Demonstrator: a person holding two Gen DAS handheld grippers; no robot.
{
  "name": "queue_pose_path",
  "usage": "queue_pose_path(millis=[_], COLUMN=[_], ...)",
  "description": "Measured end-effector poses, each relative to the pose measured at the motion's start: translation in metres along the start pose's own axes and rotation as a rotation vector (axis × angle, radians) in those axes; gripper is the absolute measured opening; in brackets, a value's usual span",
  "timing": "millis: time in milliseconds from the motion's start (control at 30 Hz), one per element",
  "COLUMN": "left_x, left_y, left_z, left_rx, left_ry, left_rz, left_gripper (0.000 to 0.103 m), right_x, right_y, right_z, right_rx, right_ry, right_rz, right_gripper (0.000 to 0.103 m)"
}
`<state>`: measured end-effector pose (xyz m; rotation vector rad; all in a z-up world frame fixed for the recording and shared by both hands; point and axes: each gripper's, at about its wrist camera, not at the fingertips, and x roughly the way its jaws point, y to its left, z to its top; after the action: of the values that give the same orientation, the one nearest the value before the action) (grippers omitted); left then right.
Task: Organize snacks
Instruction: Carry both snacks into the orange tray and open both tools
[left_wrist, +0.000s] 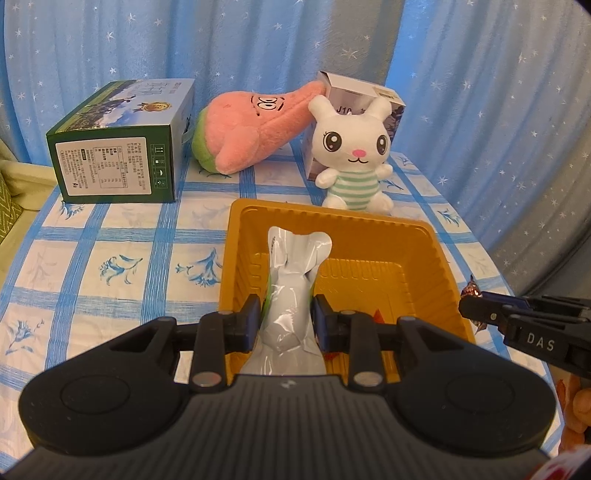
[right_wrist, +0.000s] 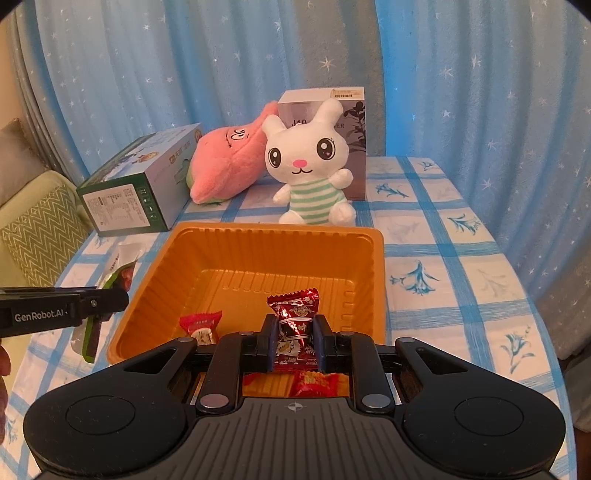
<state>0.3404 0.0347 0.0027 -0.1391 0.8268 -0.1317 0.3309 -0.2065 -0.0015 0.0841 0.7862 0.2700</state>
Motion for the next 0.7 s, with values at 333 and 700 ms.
queue_pose_path(millis=[333,700], left_x=[0.021,0.01], left_y=[0.002,0.008], left_z=[0.007,-0.01], left_rx=[-0.021,-0.025], left_ry=[0.0,-0.022], left_rz=[-0.01,0.008], left_gripper=[0.028,0.051], right_x=[0.008,0.007], right_y=[0.001,-0.008], right_z=[0.005,0.0], right_rx=[0.008,0.036], right_ry=[-0.001,0.009], right_rz=[0.003,0.002], right_gripper=[0.02,0.02])
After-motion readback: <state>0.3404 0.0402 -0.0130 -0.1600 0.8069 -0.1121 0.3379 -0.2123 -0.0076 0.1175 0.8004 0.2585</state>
